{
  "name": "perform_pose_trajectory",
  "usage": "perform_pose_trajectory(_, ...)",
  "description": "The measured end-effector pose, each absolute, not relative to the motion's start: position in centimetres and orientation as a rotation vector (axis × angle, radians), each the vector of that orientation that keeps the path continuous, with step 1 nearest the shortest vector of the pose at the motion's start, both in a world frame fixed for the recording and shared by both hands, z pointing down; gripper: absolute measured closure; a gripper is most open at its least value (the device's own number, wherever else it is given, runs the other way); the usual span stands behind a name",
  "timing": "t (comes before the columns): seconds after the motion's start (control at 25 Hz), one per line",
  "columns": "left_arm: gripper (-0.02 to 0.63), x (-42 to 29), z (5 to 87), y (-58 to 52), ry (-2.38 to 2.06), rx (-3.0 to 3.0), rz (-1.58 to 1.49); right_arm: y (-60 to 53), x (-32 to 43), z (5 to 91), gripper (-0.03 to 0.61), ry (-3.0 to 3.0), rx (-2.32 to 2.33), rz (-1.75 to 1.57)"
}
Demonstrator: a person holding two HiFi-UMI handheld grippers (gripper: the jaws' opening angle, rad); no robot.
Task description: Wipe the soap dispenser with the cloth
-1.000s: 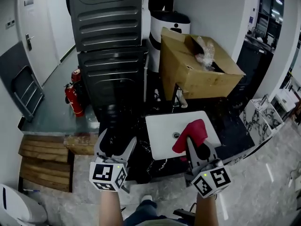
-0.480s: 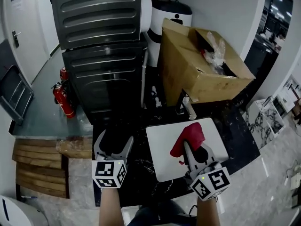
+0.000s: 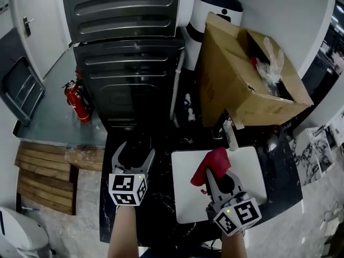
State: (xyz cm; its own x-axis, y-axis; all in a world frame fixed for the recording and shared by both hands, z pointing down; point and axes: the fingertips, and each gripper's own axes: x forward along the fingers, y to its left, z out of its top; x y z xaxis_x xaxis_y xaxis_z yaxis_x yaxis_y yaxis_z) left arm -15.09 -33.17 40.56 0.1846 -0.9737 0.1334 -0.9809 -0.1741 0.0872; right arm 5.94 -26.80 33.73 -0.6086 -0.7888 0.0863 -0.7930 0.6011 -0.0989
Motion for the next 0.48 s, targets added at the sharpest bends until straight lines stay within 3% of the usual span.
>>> perform_pose_trajectory(0.28,0.403,-16.3,41.0,-36.9,-2.025,2.228,0.106,-29.3,5.1,36.1,0.531,-2.777,1.259,0.258)
perform_pose_trajectory(0.48,0.451,-16.8,41.7,-38.1,-2.064,2.222,0.134,-30.3,5.3,36.7,0.529,-2.775,1.241,0.267)
